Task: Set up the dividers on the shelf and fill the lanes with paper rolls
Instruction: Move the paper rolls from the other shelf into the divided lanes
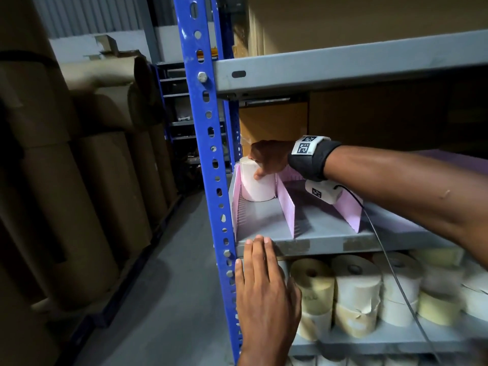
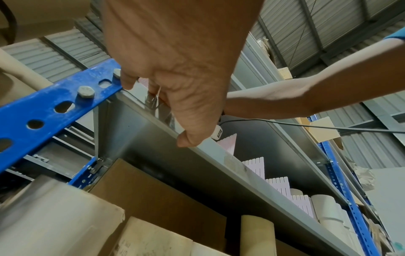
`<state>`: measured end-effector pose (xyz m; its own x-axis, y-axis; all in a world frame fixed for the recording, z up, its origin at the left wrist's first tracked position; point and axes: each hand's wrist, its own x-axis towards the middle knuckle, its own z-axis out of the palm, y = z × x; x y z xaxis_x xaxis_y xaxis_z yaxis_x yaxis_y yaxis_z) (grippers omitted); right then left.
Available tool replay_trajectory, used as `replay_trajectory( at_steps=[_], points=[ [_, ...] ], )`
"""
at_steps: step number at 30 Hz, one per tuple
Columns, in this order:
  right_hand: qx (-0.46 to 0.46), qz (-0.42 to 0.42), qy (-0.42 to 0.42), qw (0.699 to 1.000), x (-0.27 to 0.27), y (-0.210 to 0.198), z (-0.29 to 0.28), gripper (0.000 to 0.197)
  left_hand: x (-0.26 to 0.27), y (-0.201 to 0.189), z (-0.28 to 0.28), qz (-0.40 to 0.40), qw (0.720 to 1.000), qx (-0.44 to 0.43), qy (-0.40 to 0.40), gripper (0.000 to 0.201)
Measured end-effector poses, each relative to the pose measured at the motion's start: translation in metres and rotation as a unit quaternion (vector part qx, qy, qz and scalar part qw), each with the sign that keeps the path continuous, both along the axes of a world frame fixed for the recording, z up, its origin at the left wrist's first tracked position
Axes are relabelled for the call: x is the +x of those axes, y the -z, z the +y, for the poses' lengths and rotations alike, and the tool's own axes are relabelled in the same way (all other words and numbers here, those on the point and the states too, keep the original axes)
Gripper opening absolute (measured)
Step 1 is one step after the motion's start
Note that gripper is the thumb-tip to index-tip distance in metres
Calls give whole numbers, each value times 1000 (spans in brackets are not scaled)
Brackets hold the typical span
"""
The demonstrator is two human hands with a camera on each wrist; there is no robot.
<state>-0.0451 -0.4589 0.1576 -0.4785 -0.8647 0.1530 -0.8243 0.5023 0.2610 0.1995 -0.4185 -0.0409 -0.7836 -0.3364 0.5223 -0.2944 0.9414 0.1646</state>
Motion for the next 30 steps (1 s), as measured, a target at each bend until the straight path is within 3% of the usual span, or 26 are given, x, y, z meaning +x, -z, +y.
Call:
replay_trajectory(
  at_steps=[18,30],
  points=[
    [-19,8,-25,999,-30,4,-14,37,-7,8,-3,22,1000,-17,0,78],
    [-15,-4,-1,1000,-17,1,-3,38,5,-6,4,-25,1000,4,-7,105]
  ],
)
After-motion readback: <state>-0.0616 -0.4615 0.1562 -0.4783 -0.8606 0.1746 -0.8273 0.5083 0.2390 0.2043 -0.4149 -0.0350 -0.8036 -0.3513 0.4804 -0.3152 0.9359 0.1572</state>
